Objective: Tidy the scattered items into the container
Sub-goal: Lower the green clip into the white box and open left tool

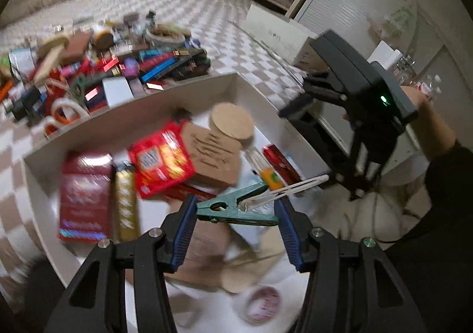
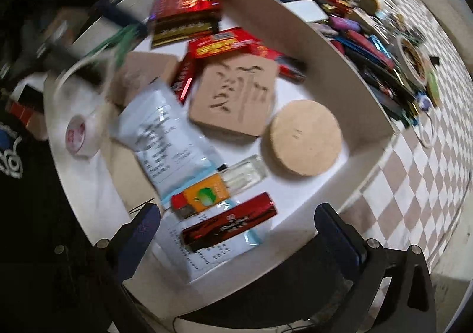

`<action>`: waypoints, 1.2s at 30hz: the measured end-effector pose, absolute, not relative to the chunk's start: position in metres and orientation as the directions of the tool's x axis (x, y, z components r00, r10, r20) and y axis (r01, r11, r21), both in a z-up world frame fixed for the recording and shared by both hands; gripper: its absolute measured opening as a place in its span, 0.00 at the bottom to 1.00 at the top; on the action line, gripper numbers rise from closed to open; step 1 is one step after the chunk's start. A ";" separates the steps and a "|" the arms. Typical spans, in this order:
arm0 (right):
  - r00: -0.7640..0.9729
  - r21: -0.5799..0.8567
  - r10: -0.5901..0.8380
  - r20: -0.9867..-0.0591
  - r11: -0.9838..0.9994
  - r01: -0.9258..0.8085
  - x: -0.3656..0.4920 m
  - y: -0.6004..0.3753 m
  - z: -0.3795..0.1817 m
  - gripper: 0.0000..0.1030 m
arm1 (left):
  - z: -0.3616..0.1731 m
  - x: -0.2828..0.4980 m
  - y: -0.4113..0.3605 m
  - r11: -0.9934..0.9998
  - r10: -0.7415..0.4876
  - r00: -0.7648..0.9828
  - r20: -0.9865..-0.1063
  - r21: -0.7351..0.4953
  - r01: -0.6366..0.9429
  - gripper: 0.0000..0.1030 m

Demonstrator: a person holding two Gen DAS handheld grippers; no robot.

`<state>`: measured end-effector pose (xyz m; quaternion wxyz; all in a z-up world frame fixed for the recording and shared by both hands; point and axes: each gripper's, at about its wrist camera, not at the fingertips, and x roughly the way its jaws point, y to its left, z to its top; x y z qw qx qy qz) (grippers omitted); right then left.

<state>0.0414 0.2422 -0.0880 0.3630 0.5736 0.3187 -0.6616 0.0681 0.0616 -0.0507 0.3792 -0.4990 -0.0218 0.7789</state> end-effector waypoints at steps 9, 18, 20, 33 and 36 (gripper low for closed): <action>-0.109 -0.005 -0.146 -0.983 -0.578 0.816 0.028 0.259 -0.083 1.00 | -0.070 0.090 0.087 -0.684 0.619 0.016 -0.785 -0.549 -0.480 0.52; -0.130 0.007 -0.200 -0.971 -0.569 0.822 0.008 0.256 -0.086 1.00 | -0.079 0.111 0.107 -0.716 0.564 0.076 -0.822 -0.533 -0.451 0.52; -0.129 0.017 -0.216 -0.968 -0.571 0.821 0.008 0.243 -0.089 1.00 | -0.082 0.114 0.110 -0.728 0.544 0.095 -0.834 -0.525 -0.441 0.54; -0.145 0.043 -0.272 -0.951 -0.583 0.811 0.011 0.241 -0.087 1.00 | -0.073 0.094 0.099 -0.758 0.532 0.025 -0.846 -0.490 -0.430 1.00; -0.147 0.039 -0.270 -0.952 -0.581 0.813 0.012 0.240 -0.087 1.00 | -0.072 0.091 0.095 -0.761 0.531 0.017 -0.847 -0.486 -0.431 1.00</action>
